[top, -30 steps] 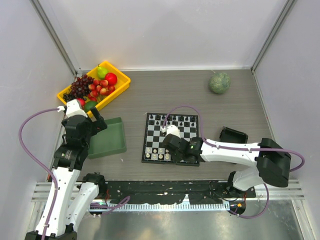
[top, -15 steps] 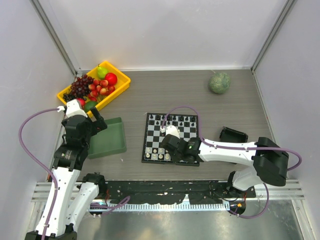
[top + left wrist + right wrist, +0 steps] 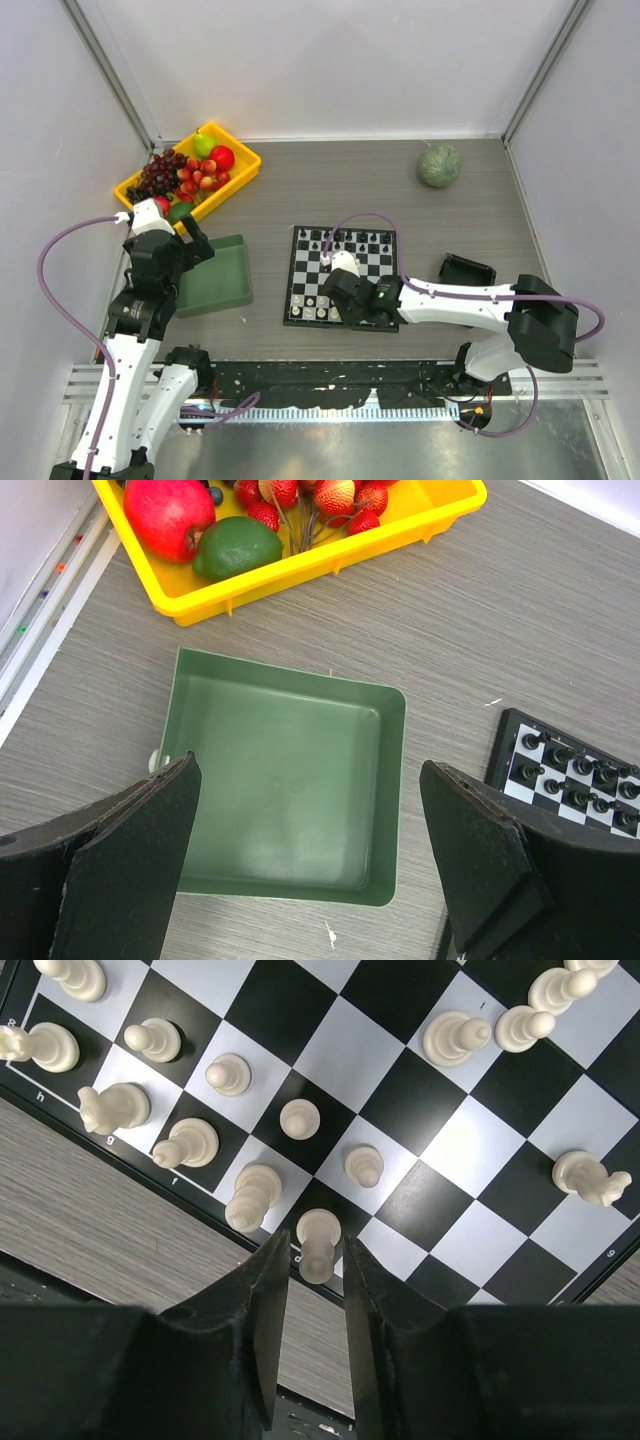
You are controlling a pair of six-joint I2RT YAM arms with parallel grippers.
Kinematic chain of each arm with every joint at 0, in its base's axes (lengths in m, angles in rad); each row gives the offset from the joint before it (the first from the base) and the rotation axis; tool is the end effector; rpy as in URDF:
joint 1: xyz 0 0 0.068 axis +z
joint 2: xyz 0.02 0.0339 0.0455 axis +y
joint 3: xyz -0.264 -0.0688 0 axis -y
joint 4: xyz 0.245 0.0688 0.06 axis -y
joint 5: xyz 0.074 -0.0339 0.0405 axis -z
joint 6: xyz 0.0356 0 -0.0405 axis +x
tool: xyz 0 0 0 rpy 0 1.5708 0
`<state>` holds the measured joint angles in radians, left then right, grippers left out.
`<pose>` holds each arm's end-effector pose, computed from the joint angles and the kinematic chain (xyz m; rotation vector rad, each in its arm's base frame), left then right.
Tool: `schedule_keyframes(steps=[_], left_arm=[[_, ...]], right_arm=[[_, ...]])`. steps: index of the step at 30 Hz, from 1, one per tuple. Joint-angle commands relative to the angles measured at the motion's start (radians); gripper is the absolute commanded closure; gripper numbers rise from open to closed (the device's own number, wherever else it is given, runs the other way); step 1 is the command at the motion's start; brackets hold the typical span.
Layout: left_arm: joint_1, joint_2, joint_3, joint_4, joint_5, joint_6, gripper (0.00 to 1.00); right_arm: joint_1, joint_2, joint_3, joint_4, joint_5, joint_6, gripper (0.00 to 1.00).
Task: Set up the chess pieces on the board
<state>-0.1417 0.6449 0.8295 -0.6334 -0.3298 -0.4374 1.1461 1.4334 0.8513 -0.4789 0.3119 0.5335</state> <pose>0.1361 -0.0078 0.3294 -0.4973 1.9310 -0.0395 0.1229 0.2453 0.1963 -0.6734 2.4778 0.2284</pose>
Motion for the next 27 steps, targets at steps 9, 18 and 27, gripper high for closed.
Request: schedule_keyframes(steps=[9,18,27], left_arm=[[0.005,0.001,0.011,0.029,0.008,0.002,0.01],[0.005,0.073,0.104,0.006,0.057,0.011,0.01],[0.005,0.147,0.28,-0.072,-0.084,-0.139,0.01]], right_arm=[[0.006,-0.157,0.038,-0.076,0.098,0.022,0.61],[-0.006,-0.315,0.022,-0.09,0.303,0.037,0.29],[-0.169,-0.379,0.324,-0.426,0.137,0.074,0.04]])
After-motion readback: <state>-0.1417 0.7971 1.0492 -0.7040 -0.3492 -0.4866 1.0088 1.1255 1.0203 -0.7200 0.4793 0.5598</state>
